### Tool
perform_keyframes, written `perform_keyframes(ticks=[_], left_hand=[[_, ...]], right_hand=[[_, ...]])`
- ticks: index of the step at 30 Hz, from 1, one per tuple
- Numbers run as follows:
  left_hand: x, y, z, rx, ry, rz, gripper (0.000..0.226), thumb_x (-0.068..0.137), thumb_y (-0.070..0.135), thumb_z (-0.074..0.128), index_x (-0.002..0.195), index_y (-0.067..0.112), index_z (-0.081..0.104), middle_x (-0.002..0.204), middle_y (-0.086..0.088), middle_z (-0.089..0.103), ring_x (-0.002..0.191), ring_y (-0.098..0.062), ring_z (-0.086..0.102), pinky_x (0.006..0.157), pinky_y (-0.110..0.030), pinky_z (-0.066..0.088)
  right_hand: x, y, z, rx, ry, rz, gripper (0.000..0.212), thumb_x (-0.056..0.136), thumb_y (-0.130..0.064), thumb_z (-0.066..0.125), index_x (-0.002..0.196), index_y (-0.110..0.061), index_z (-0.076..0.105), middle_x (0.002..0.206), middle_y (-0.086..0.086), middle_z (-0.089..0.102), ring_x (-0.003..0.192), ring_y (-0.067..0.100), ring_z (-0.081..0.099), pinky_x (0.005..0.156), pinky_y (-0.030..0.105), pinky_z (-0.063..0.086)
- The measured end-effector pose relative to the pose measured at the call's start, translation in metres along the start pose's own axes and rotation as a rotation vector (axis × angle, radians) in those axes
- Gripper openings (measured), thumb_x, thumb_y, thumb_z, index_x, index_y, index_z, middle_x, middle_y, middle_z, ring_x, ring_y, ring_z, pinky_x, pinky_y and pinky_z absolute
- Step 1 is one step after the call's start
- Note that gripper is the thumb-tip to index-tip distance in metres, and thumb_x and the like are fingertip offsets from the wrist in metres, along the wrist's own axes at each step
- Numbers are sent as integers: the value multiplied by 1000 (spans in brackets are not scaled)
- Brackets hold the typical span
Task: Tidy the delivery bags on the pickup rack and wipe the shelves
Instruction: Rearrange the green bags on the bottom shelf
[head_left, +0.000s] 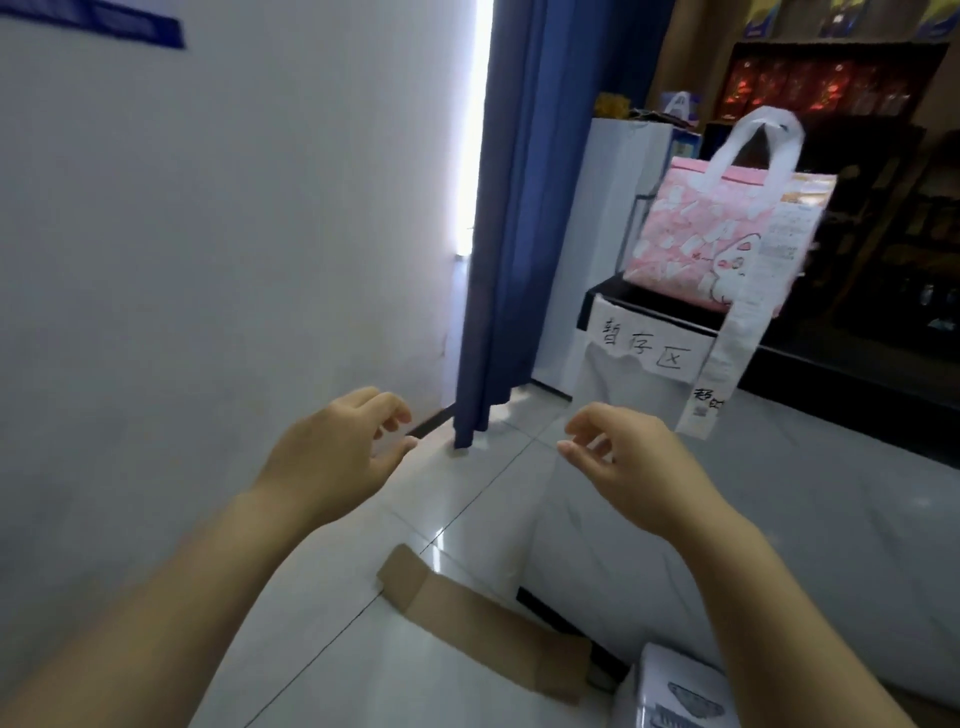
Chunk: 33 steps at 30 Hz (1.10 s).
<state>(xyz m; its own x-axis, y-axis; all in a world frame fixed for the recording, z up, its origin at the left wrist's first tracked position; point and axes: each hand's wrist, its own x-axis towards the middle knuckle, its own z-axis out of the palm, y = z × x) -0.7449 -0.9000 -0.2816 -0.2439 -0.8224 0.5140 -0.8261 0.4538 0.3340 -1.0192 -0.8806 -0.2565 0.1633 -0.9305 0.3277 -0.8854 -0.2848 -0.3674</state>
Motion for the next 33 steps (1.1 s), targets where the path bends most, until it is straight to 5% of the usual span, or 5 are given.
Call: perform_keyframes(ticks=[15, 23, 33], left_hand=[[-292, 47, -114, 264, -23, -503, 23, 87, 43, 57, 103, 28, 59, 92, 17, 56, 81, -7, 55, 63, -25, 44], [-419, 69, -179, 414, -56, -699, 30, 88, 49, 51, 108, 28, 57, 102, 11, 59, 91, -13, 57, 67, -27, 41], [-602, 109, -293, 561, -98, -948, 34, 89, 54, 46, 110, 29, 55, 107, 12, 57, 99, -13, 54, 72, -29, 41]], right_hand=[[-146, -147, 53, 108, -462, -502, 28, 90, -44, 53, 113, -28, 57, 104, -13, 61, 88, 8, 58, 80, 30, 53], [-213, -244, 84, 130, -570, -758, 29, 91, -44, 52, 113, -26, 58, 105, -13, 61, 87, 7, 57, 78, 23, 49], [-347, -392, 102, 167, -633, -940, 28, 91, -46, 52, 112, -29, 56, 105, -14, 61, 90, 10, 58, 79, 31, 49]])
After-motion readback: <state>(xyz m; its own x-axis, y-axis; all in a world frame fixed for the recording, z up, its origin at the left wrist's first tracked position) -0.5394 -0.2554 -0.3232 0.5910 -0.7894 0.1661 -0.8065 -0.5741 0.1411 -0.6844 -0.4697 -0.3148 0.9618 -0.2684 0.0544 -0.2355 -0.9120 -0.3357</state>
